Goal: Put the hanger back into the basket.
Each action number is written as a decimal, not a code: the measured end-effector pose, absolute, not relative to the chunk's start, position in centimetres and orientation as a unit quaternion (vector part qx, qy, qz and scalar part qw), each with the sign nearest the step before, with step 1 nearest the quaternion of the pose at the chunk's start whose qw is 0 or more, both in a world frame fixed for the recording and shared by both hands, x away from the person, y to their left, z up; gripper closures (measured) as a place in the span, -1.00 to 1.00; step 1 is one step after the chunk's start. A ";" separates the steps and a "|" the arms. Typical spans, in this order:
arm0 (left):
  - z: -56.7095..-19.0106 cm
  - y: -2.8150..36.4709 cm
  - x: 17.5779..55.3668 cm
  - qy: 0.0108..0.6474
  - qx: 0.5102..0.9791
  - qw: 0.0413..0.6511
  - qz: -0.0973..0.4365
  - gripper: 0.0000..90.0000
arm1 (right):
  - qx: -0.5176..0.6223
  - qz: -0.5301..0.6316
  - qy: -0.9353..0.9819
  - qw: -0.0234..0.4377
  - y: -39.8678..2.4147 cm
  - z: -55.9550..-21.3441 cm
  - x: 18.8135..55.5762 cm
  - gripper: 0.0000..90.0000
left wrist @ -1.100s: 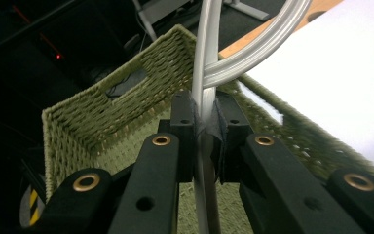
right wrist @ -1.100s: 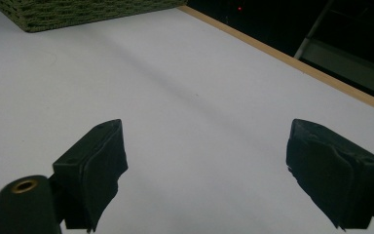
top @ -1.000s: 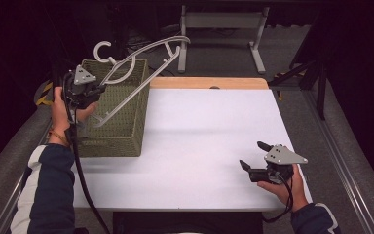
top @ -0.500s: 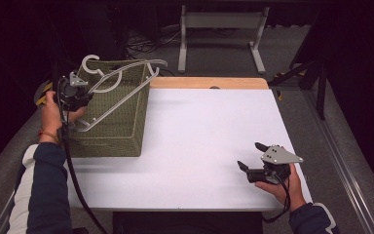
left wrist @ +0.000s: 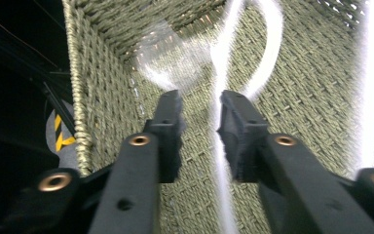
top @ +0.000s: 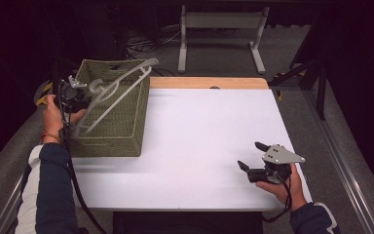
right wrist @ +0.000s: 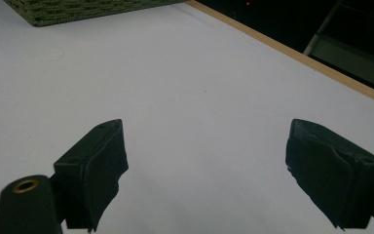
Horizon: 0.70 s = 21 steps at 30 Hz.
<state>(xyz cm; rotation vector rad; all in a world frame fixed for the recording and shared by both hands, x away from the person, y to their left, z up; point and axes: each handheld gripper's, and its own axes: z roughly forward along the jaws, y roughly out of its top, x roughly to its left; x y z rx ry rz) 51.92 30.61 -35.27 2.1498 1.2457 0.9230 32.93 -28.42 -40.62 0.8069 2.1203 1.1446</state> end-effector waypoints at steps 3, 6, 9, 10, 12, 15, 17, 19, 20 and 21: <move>-34.9 30.4 51.6 0.446 0.786 0.256 0.344 0.36 | 0.302 0.431 0.796 0.300 -28.4 -40.6 32.9 -0.66; -34.5 30.1 51.3 0.441 0.782 0.267 0.351 0.16 | 0.302 0.433 0.794 0.302 -28.3 -40.4 32.9 -0.65; -33.9 29.4 50.7 0.432 0.773 0.297 0.358 0.03 | 0.299 0.437 0.791 0.306 -28.0 -40.3 32.9 -0.65; -33.9 29.4 50.7 0.432 0.773 0.297 0.358 -0.02 | 0.299 0.437 0.791 0.306 -28.0 -40.3 32.9 -0.65; -33.6 28.5 50.2 0.417 0.772 0.315 0.361 -0.10 | 0.298 0.439 0.791 0.304 -27.7 -40.3 33.0 -0.65; -33.3 27.5 49.6 0.402 0.769 0.341 0.362 -0.25 | 0.295 0.438 0.792 0.307 -27.5 -40.3 33.1 -0.64; -33.0 26.1 48.8 0.374 0.768 0.365 0.369 -0.34 | 0.301 0.440 0.786 0.312 -27.2 -40.2 33.2 -0.63; -33.0 25.6 48.6 0.370 0.767 0.374 0.368 -0.36 | 0.304 0.443 0.783 0.315 -27.1 -40.2 33.3 -0.63; -32.9 25.1 48.4 0.367 0.763 0.382 0.370 -0.43 | 0.307 0.448 0.777 0.318 -27.0 -40.1 33.5 -0.63; -32.9 24.7 48.2 0.363 0.761 0.392 0.370 -0.47 | 0.311 0.451 0.774 0.318 -26.9 -40.1 33.6 -0.62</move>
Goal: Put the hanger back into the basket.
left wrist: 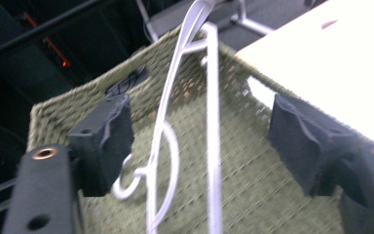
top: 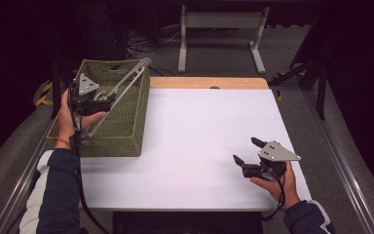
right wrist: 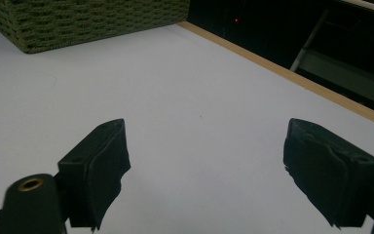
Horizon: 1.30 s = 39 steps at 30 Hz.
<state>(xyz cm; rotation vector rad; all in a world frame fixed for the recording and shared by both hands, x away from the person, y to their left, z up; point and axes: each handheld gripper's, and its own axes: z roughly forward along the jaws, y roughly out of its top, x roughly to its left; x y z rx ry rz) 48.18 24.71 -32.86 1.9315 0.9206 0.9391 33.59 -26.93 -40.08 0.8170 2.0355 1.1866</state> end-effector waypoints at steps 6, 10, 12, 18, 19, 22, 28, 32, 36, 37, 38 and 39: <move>-32.7 23.2 47.4 0.344 0.751 0.435 0.359 -0.71 | 0.317 0.456 0.770 0.316 -26.3 -40.2 34.2 -0.62; -32.9 22.1 46.8 0.328 0.750 0.457 0.346 -0.77 | 0.316 0.456 0.769 0.317 -25.8 -40.2 34.5 -0.62; -33.0 21.7 46.5 0.321 0.749 0.462 0.349 -0.78 | 0.313 0.456 0.771 0.317 -25.4 -40.3 34.6 -0.62; -32.9 20.5 44.9 0.302 0.741 0.494 0.339 -0.79 | 0.304 0.450 0.777 0.319 -24.4 -40.4 34.8 -0.64; -32.9 20.2 44.6 0.296 0.742 0.497 0.339 -0.80 | 0.302 0.450 0.777 0.320 -24.2 -40.4 34.9 -0.64; -32.9 19.4 43.7 0.278 0.744 0.507 0.335 -0.80 | 0.301 0.451 0.777 0.319 -24.1 -40.5 34.9 -0.64; -33.2 17.9 42.0 0.252 0.748 0.519 0.329 -0.83 | 0.301 0.452 0.776 0.320 -24.0 -40.5 35.1 -0.65; -33.4 16.9 40.6 0.230 0.748 0.526 0.334 -0.83 | 0.302 0.453 0.775 0.322 -24.0 -40.5 34.9 -0.65; -33.6 16.0 39.3 0.206 0.750 0.536 0.329 -0.84 | 0.302 0.453 0.771 0.330 -24.1 -40.6 34.6 -0.66; -33.7 15.8 39.0 0.201 0.751 0.537 0.329 -0.85 | 0.302 0.454 0.770 0.332 -24.1 -40.6 34.5 -0.66; -33.8 15.6 38.6 0.195 0.749 0.541 0.327 -0.85 | 0.302 0.454 0.769 0.334 -24.1 -40.6 34.4 -0.66; -33.9 15.4 38.1 0.186 0.746 0.546 0.332 -0.84 | 0.300 0.454 0.769 0.335 -24.1 -40.6 34.3 -0.67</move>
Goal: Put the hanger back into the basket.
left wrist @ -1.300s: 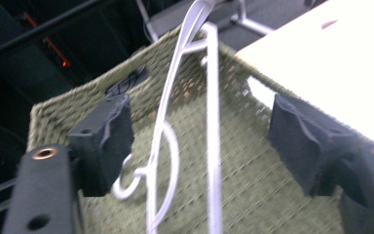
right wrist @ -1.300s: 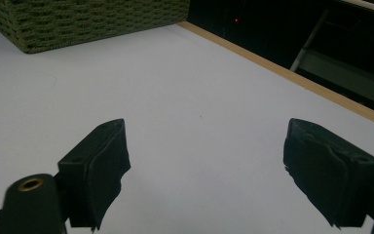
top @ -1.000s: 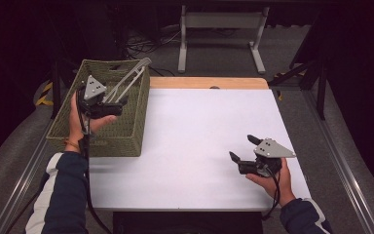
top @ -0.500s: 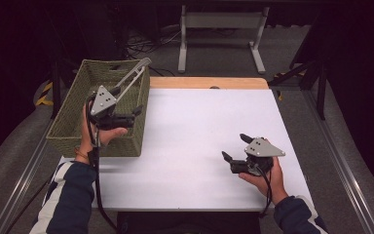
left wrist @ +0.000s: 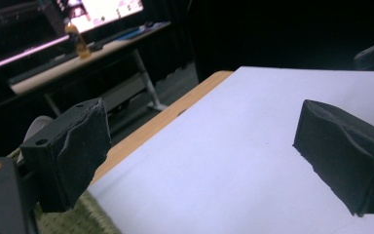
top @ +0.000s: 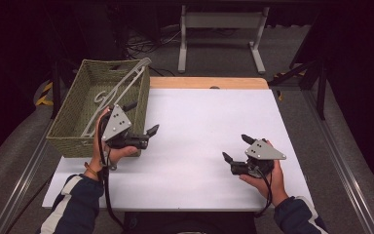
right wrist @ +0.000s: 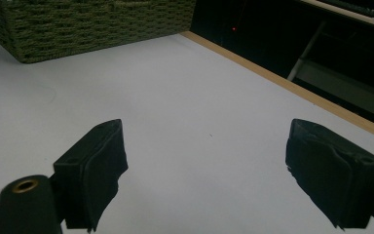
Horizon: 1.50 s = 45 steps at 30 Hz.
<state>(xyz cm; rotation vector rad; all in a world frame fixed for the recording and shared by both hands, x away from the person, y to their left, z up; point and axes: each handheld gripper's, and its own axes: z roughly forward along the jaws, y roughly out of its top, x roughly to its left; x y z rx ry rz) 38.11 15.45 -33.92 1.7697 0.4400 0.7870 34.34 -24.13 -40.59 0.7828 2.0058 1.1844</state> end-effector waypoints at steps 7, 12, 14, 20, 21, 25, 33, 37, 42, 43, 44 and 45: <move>-35.1 14.6 36.5 0.163 0.754 0.546 0.327 -0.86 | 0.298 0.458 0.766 0.338 -24.2 -40.7 33.8 -0.68; -36.3 14.8 35.5 0.162 0.761 0.546 0.311 -0.87 | 0.296 0.460 0.764 0.341 -24.2 -40.8 33.4 -0.68; -36.6 14.9 35.3 0.162 0.761 0.544 0.315 -0.87 | 0.293 0.463 0.763 0.342 -24.4 -40.8 33.1 -0.69; -38.0 16.0 34.5 0.170 0.767 0.540 0.302 -0.88 | 0.288 0.461 0.763 0.351 -24.7 -40.8 32.8 -0.70; -38.1 16.1 34.4 0.171 0.769 0.538 0.301 -0.88 | 0.288 0.462 0.762 0.350 -24.7 -40.8 32.7 -0.70; -38.8 16.7 33.9 0.173 0.771 0.532 0.303 -0.89 | 0.289 0.462 0.761 0.351 -24.9 -41.0 32.5 -0.70; -40.4 17.6 33.1 0.184 0.778 0.519 0.301 -0.89 | 0.284 0.457 0.763 0.357 -25.1 -41.4 31.7 -0.71; -41.0 17.9 32.9 0.183 0.782 0.512 0.304 -0.89 | 0.282 0.456 0.764 0.359 -25.2 -41.6 31.5 -0.71; -42.4 18.9 32.7 0.200 0.780 0.505 0.312 -0.88 | 0.279 0.450 0.767 0.364 -25.3 -41.9 31.5 -0.71; -42.7 19.2 32.7 0.208 0.780 0.507 0.301 -0.87 | 0.278 0.450 0.767 0.364 -25.4 -42.0 31.5 -0.71; -43.1 19.5 32.6 0.216 0.780 0.507 0.297 -0.87 | 0.280 0.448 0.768 0.362 -25.4 -42.1 31.6 -0.71; -43.4 19.8 32.6 0.215 0.783 0.503 0.296 -0.87 | 0.280 0.447 0.769 0.361 -25.5 -42.3 31.7 -0.72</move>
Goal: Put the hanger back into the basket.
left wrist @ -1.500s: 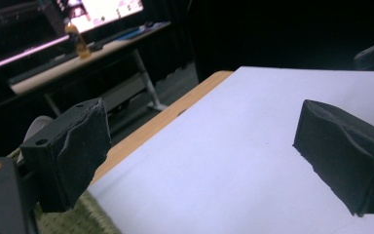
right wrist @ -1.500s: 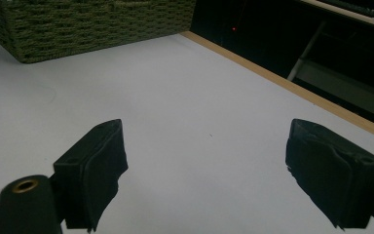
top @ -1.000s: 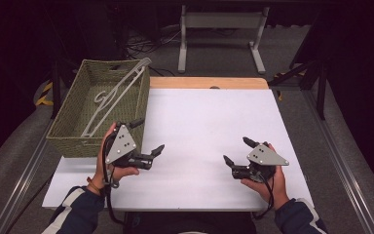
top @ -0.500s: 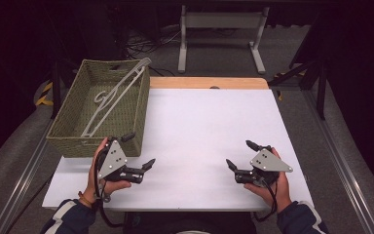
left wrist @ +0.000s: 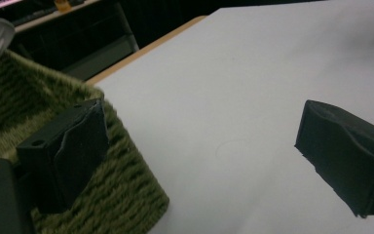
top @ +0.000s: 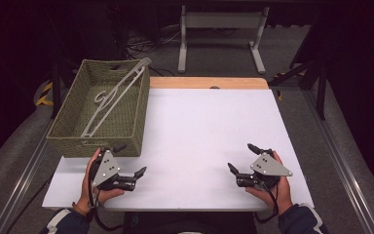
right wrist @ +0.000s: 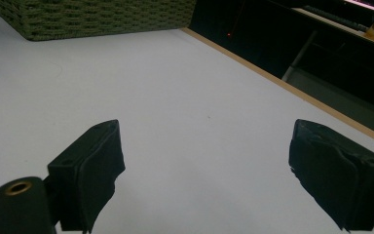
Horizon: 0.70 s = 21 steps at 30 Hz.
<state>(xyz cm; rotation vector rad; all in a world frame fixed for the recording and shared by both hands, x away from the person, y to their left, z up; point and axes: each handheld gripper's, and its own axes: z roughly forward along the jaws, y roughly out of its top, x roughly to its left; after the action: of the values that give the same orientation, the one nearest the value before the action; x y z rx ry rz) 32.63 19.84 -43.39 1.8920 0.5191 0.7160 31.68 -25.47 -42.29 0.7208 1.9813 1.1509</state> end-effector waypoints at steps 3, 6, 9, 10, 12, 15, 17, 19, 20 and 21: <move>-44.0 20.3 32.6 0.221 0.790 0.492 0.292 -0.88 | 0.281 0.446 0.770 0.360 -25.5 -42.5 31.7 -0.72; -44.4 21.2 32.6 0.240 0.786 0.494 0.283 -0.89 | 0.279 0.447 0.770 0.360 -25.5 -42.7 31.8 -0.72; -44.4 21.8 32.6 0.253 0.779 0.502 0.278 -0.90 | 0.279 0.444 0.773 0.356 -25.4 -42.9 31.9 -0.73; -44.4 21.9 32.6 0.256 0.776 0.507 0.274 -0.90 | 0.278 0.443 0.774 0.358 -25.4 -42.9 31.8 -0.74; -44.4 21.8 32.6 0.256 0.776 0.508 0.273 -0.90 | 0.278 0.444 0.774 0.357 -25.4 -42.8 31.8 -0.74; -44.2 21.5 32.5 0.251 0.774 0.513 0.273 -0.90 | 0.279 0.446 0.772 0.358 -25.5 -42.7 31.8 -0.74; -44.2 21.5 32.6 0.249 0.775 0.513 0.272 -0.90 | 0.282 0.445 0.771 0.358 -25.6 -42.7 31.7 -0.74; -44.3 21.3 32.6 0.250 0.775 0.514 0.269 -0.89 | 0.285 0.446 0.769 0.358 -25.7 -42.7 31.7 -0.74; -44.3 21.3 32.6 0.248 0.776 0.512 0.271 -0.89 | 0.288 0.445 0.768 0.359 -25.8 -42.7 31.6 -0.74; -44.2 21.2 32.6 0.244 0.777 0.512 0.273 -0.89 | 0.291 0.446 0.766 0.360 -26.0 -42.6 31.4 -0.73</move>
<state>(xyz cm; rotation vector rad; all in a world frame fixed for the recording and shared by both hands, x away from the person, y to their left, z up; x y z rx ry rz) 32.62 21.17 -44.22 1.8700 0.5870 0.6557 31.42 -25.95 -42.65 0.7490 1.9747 1.1484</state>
